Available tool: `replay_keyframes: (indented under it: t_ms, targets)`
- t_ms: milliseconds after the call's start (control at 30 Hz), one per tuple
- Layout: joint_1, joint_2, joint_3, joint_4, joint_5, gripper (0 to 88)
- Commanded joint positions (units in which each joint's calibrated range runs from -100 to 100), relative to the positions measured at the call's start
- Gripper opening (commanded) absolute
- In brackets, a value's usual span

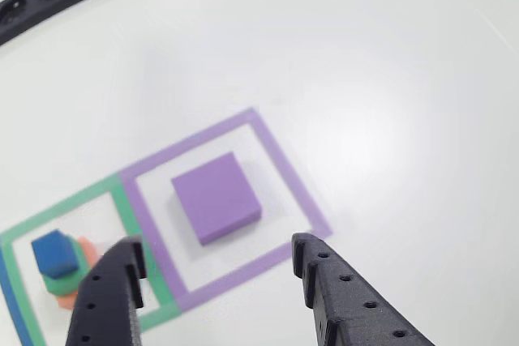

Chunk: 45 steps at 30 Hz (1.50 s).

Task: Tower of hanoi

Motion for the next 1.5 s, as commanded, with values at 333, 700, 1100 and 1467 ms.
replay_keyframes:
  t_ms: [333,700,1100,1467]
  targets:
    - [6.34,-3.84,24.9,-24.59,0.0,35.6]
    - [6.19,0.0,45.89,-52.52,0.0,41.7]
    - [4.28,16.83,53.07,-78.5,0.0,42.6]
    - [3.37,37.26,51.43,-99.46,0.0,41.6]
